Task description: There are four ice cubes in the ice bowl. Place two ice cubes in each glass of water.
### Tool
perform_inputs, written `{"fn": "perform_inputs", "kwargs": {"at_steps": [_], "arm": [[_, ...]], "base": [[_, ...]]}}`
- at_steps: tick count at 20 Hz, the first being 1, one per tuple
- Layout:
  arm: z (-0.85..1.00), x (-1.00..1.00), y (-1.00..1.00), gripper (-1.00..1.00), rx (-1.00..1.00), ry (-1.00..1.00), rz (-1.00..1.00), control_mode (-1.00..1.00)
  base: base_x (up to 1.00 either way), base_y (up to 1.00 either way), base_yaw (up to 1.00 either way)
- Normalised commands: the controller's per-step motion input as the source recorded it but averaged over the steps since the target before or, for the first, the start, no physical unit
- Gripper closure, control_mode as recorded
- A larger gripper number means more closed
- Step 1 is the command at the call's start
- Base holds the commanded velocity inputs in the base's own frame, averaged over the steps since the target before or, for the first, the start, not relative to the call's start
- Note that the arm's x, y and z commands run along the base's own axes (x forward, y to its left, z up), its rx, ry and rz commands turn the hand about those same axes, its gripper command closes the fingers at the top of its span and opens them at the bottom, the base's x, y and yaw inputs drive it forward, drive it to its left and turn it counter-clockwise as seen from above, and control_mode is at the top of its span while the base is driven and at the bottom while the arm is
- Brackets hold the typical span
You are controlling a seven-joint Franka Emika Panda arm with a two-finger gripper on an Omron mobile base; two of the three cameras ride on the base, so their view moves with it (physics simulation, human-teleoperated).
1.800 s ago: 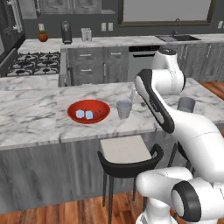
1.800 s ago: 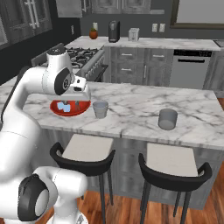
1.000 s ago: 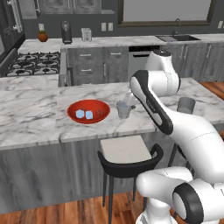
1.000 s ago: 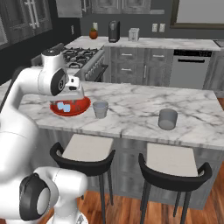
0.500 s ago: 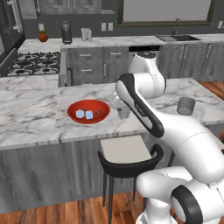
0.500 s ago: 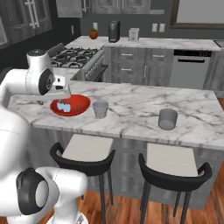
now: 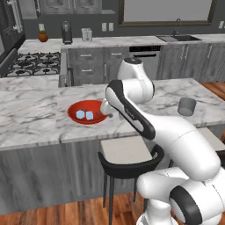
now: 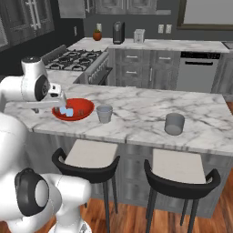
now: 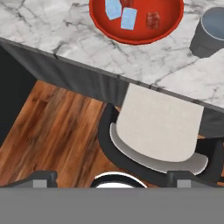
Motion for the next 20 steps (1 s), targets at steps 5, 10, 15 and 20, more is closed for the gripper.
{"fn": "perform_inputs", "kwargs": {"at_steps": [5, 10, 15, 20], "arm": [[-0.22, 0.13, 0.00, -1.00, -0.05, 0.01, 0.00, -1.00], [-0.05, 0.14, 0.00, -1.00, -0.01, 0.00, 0.00, -1.00], [0.00, 0.22, 0.00, -1.00, 0.00, -0.01, 0.01, -1.00], [-0.05, 0.31, -0.01, -1.00, 0.00, 0.00, 0.03, -1.00]], "base": [[0.00, 0.00, 0.00], [0.00, 0.00, 0.00], [0.00, 0.00, 0.00], [0.00, 0.00, 0.00]]}}
